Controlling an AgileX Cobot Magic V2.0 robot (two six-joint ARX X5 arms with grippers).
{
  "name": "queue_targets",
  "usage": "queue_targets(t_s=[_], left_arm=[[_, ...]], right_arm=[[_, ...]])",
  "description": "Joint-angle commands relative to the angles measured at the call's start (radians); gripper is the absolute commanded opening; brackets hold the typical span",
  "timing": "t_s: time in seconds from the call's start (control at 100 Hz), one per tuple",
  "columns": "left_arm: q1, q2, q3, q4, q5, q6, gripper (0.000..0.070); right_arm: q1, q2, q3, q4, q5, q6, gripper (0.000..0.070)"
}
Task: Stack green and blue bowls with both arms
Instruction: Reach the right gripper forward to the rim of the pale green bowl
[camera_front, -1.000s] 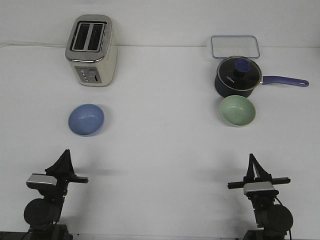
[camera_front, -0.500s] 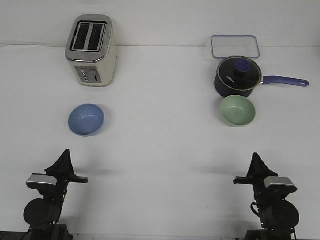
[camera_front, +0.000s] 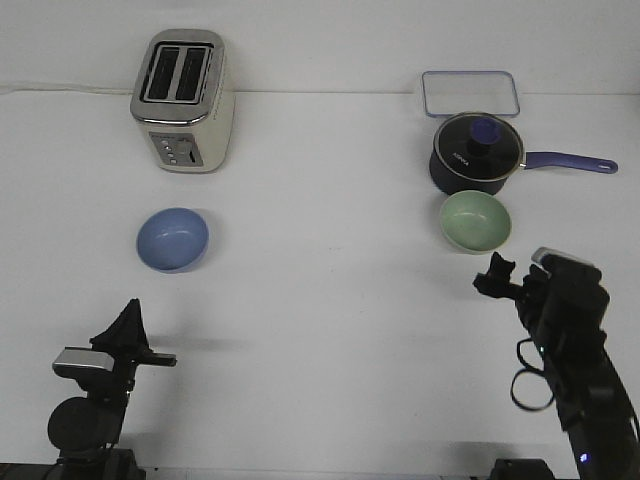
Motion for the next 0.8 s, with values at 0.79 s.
queue_targets(t_s=[0.79], left_arm=[[0.000, -0.001, -0.019, 0.014, 0.001, -0.002, 0.0014]], right_arm=[[-0.122, 0.932, 0.561, -0.118, -0.071, -0.131, 0.0467]])
